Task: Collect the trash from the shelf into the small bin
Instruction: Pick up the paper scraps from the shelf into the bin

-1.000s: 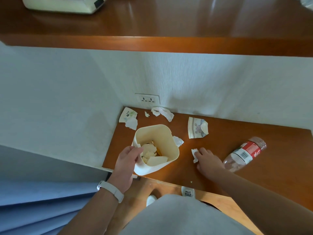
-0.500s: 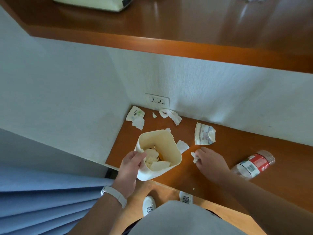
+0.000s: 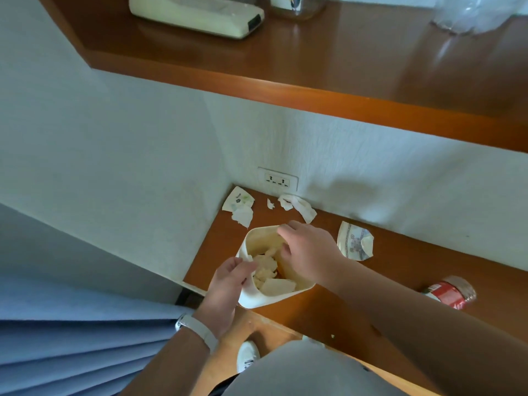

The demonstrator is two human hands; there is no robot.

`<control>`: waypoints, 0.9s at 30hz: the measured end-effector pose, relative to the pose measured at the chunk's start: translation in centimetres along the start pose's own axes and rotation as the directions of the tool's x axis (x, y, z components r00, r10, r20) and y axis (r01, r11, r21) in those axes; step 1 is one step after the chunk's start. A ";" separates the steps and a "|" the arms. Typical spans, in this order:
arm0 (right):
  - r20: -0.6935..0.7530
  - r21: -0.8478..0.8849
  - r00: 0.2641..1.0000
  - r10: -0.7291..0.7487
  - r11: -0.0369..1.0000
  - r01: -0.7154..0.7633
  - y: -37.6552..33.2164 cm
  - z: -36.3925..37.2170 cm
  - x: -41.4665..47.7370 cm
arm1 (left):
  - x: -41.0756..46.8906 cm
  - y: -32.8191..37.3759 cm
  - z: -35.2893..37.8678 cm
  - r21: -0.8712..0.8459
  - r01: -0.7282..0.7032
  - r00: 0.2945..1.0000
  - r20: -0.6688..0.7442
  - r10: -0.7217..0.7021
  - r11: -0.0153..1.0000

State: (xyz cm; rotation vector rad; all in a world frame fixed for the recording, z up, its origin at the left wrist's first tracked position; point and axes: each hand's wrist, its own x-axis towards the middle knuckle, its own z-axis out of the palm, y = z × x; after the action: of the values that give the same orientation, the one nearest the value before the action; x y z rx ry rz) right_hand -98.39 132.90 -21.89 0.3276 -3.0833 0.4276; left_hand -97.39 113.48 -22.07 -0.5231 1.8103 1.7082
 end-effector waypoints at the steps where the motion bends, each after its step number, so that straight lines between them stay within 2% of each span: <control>1: -0.004 0.005 1.000 0.000 1.000 0.000 0.2 0.1 0.1 | 0.2 0.0 -0.2 0.005 -0.005 1.000 -0.005 0.005 1.000; 4: 0.002 0.019 1.000 0.014 1.000 -0.014 1.6 0.5 -0.2 | 0.6 0.2 -0.8 -0.009 -0.034 0.999 -0.024 0.034 0.999; 8: 0.086 0.054 0.988 0.125 0.990 -0.129 4.7 1.6 -0.9 | 1.6 0.8 -1.7 -0.065 -0.049 0.995 -0.086 0.043 0.997; 10: 0.172 -0.003 0.971 0.165 0.986 -0.167 6.5 2.6 -1.3 | 2.1 1.0 -1.9 -0.064 -0.064 0.991 -0.117 0.057 0.996; 13: 0.346 -0.086 0.923 0.169 0.985 -0.148 8.5 4.6 -1.7 | 2.6 1.2 -2.3 -0.070 -0.086 0.986 -0.149 0.075 0.994; 17: 0.475 -0.055 0.871 0.120 0.993 -0.107 9.6 7.6 -1.7 | 3.0 1.1 -2.7 -0.098 -0.073 0.984 -0.167 0.056 0.993; 21: 0.506 -0.092 0.855 0.115 0.993 -0.079 9.9 9.9 -2.0 | 3.1 1.3 -2.9 -0.109 -0.062 0.979 -0.200 0.039 0.992; 27: 0.527 -0.042 0.839 0.138 0.990 -0.136 9.5 11.2 -2.6 | 3.1 1.3 -2.8 -0.119 -0.047 0.977 -0.211 0.021 0.992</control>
State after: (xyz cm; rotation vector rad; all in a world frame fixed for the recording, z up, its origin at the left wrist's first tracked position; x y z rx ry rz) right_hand -97.58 139.31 -35.30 0.2595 -3.6685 0.3902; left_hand -100.99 111.19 -23.11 -0.7528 1.8739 1.8569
